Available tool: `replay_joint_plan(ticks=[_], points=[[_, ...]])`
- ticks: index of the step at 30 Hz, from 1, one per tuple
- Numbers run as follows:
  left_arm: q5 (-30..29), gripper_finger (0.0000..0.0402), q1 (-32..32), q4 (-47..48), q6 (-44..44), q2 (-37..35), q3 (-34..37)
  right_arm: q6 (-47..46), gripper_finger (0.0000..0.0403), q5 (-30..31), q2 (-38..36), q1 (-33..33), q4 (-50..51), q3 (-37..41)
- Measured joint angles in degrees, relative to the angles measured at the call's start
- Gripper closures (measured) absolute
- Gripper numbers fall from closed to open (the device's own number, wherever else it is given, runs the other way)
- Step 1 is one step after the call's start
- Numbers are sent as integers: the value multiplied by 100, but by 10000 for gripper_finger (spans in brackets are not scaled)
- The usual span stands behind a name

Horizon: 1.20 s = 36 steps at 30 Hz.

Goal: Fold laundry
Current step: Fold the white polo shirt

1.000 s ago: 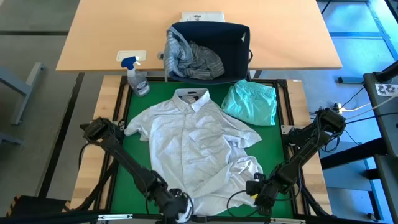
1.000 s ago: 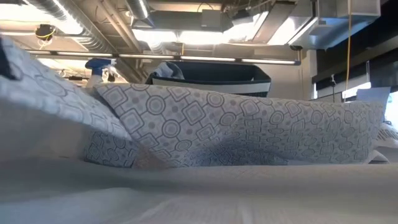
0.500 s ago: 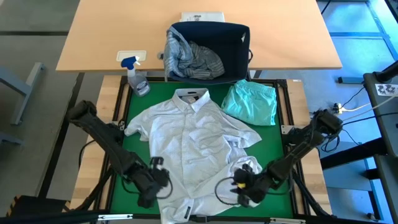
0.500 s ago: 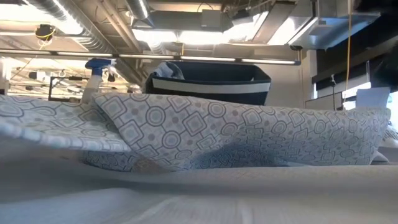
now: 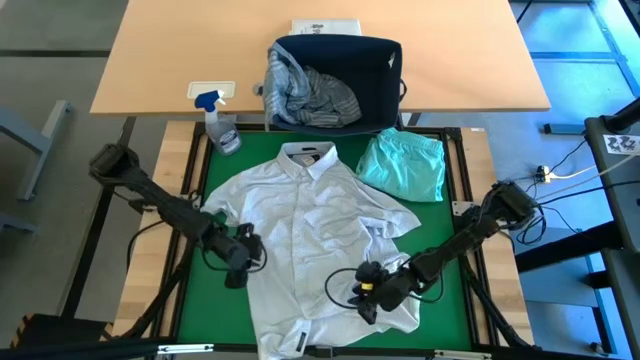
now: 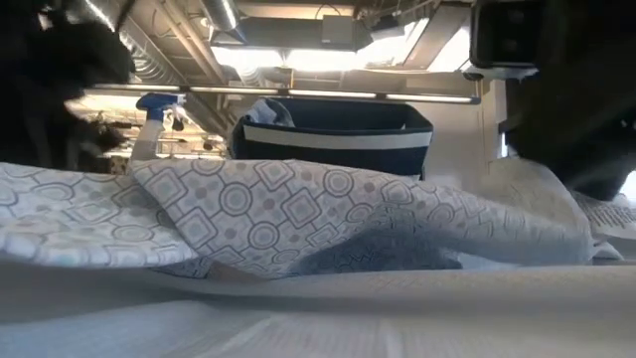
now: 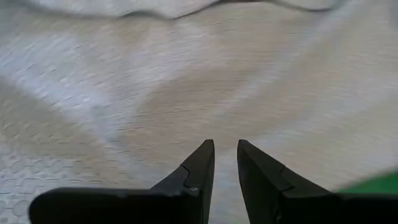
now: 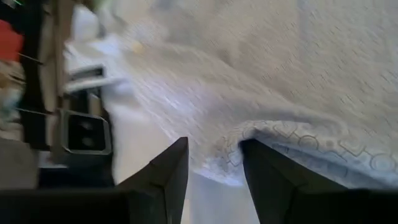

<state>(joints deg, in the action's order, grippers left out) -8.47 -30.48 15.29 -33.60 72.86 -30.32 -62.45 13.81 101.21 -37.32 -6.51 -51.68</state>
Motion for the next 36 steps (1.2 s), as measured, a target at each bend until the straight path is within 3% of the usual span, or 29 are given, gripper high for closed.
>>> replay_joint_plan(ticks=[6,13,18,22,24,30,36], points=[[-311,332,449,-926,-218,35,775,-23,253,241,0,369,-945,0],[-560,332,719,-1025,-336,33,961,-95,253,725,0,983,-1271,0],[-603,332,774,-1192,-337,35,970,-103,253,-276,-135,1197,-1306,2],[-603,331,771,-1226,-339,35,970,-361,253,-1457,-319,865,-1295,0],[-603,331,771,-1233,-336,35,970,-456,253,-1611,-341,595,-1185,-3],[-741,331,787,-1246,-207,37,970,-464,253,-474,-42,-118,-264,0],[-756,331,787,-1260,-179,37,970,-285,253,710,374,-20,-597,0]])
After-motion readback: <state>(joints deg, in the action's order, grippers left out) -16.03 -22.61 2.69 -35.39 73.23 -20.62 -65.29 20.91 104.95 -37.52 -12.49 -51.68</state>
